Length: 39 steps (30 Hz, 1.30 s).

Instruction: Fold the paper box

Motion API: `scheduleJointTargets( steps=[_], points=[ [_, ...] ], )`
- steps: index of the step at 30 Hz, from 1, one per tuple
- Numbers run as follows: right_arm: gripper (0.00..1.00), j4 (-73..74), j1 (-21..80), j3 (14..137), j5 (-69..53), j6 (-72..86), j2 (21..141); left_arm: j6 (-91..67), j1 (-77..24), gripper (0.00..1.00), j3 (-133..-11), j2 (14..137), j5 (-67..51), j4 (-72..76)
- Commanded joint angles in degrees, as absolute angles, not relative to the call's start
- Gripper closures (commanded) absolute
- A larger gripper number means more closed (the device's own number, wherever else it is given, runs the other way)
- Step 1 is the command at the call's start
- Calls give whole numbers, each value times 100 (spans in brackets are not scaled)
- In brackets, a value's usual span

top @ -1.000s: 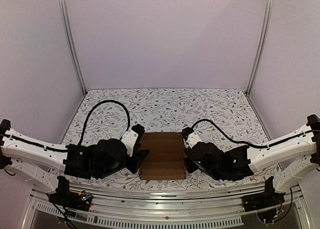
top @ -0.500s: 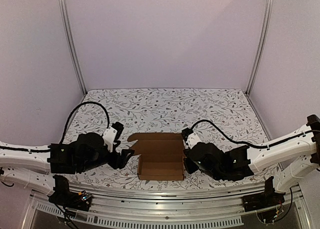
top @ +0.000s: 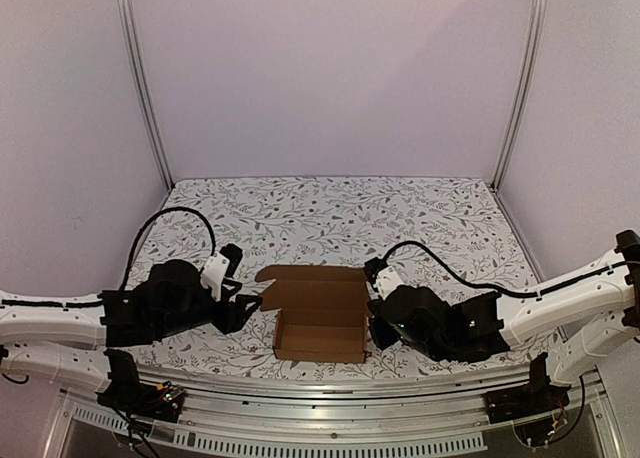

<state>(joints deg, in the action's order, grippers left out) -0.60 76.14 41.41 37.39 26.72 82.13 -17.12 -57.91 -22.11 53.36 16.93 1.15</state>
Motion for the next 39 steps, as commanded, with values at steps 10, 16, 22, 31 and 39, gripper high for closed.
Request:
scheduleJointTargets(
  steps=[10, 16, 22, 31, 39],
  points=[
    [100, -171, 7656, 4042, 3648, 2613, 8128, -1510, -5223, 59, -2216, 6036, 362, 789],
    [100, -216, 7654, 4017, 3627, 2610, 8143, -1536, -5109, 68, -2189, 6143, 264, 960],
    [100, -263, 7654, 3997, 3608, 2632, 8176, -1515, -5072, 71, -2092, 5788, 374, 961],
    [100, -325, 7660, 4025, 3567, 2637, 8259, -1541, -5045, 72, -1969, 5608, 300, 996],
    [100, -325, 7658, 4025, 3549, 2645, 8245, -1526, -5041, 71, -1993, 5884, 414, 1073]
  ],
)
